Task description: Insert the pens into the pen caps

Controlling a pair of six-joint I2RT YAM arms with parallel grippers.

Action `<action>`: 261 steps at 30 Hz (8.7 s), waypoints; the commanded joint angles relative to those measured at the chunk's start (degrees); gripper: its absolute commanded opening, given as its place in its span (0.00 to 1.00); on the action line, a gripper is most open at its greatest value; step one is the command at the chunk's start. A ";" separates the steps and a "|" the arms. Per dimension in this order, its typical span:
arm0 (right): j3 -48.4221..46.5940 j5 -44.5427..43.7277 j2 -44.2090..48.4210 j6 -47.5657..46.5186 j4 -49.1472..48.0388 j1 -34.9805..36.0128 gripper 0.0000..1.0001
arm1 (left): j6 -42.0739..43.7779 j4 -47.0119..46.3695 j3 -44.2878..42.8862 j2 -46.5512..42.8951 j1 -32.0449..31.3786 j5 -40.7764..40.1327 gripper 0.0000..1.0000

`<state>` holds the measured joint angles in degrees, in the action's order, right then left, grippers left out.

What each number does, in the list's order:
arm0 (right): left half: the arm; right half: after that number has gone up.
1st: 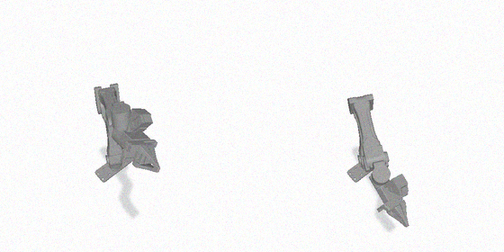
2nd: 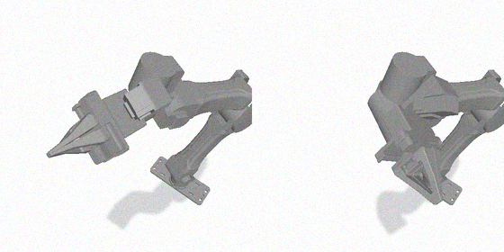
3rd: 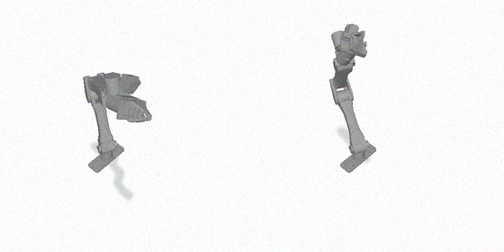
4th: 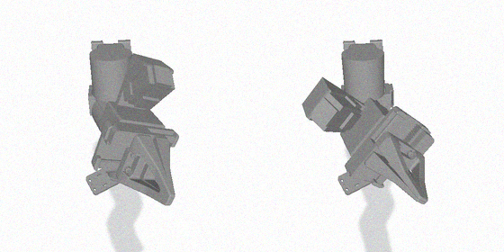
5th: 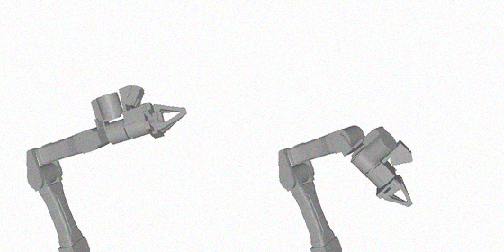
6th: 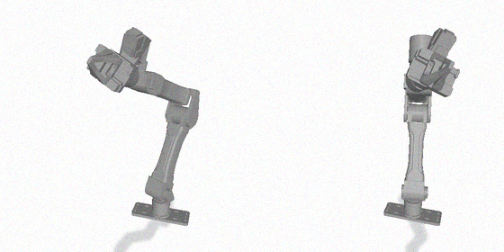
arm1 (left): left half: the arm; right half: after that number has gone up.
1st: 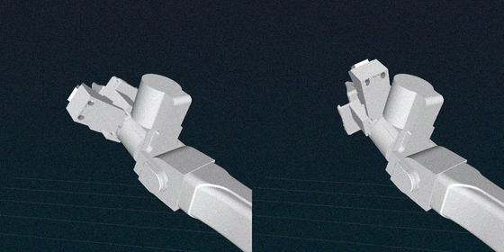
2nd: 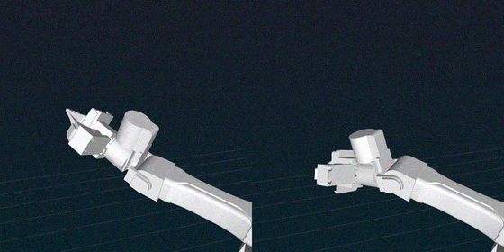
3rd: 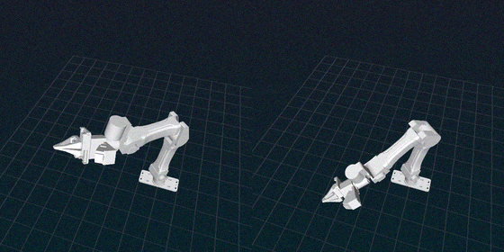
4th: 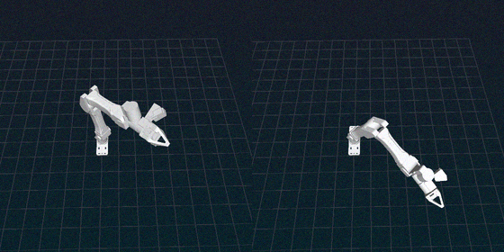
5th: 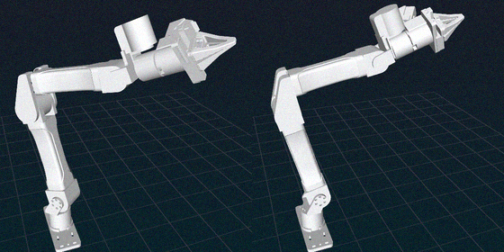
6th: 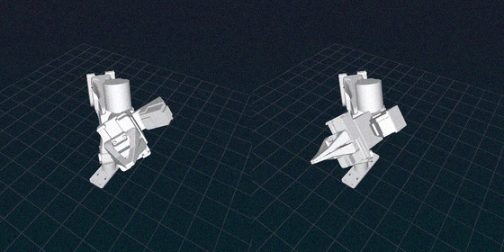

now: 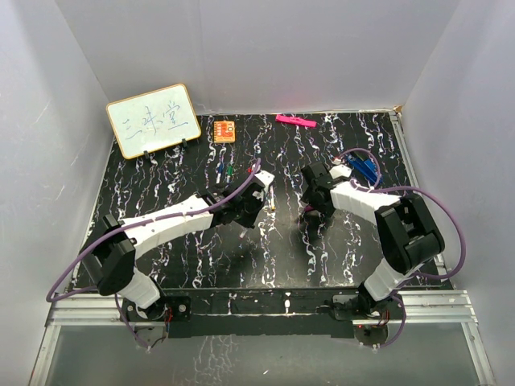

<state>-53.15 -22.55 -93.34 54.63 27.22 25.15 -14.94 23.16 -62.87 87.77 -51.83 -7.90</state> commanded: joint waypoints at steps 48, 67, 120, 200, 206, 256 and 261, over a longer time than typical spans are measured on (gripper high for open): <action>4.33 5.33 -7.47 -5.59 1.68 1.70 0.31 | 1.05 -0.30 -1.73 0.74 1.16 0.25 0.00; 5.06 6.34 -10.45 -4.85 4.99 9.21 0.00 | 2.10 -0.35 -2.20 -0.76 2.16 -0.69 0.00; 27.92 20.56 36.52 -15.94 -69.80 3.86 0.00 | -14.77 -52.89 15.59 -6.45 2.26 25.56 0.00; 30.73 26.15 35.22 -13.31 -69.59 4.51 0.00 | -16.44 -55.08 16.67 -8.03 2.51 16.96 0.00; 30.54 29.05 34.05 -13.21 -67.84 4.82 0.00 | -17.74 -56.51 16.45 -7.65 4.36 15.30 0.00; 10.95 8.37 16.77 -22.13 -42.60 20.20 0.22 | -19.25 -59.55 16.37 -7.08 15.53 17.06 0.00; 5.58 0.29 20.98 -26.56 -43.38 20.21 0.34 | -19.72 -52.69 18.94 -7.02 15.53 18.79 0.00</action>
<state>-42.72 -17.39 -76.09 32.36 -18.28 44.45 -33.95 -29.56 -44.66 83.74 -37.10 11.77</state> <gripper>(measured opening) 0.318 0.100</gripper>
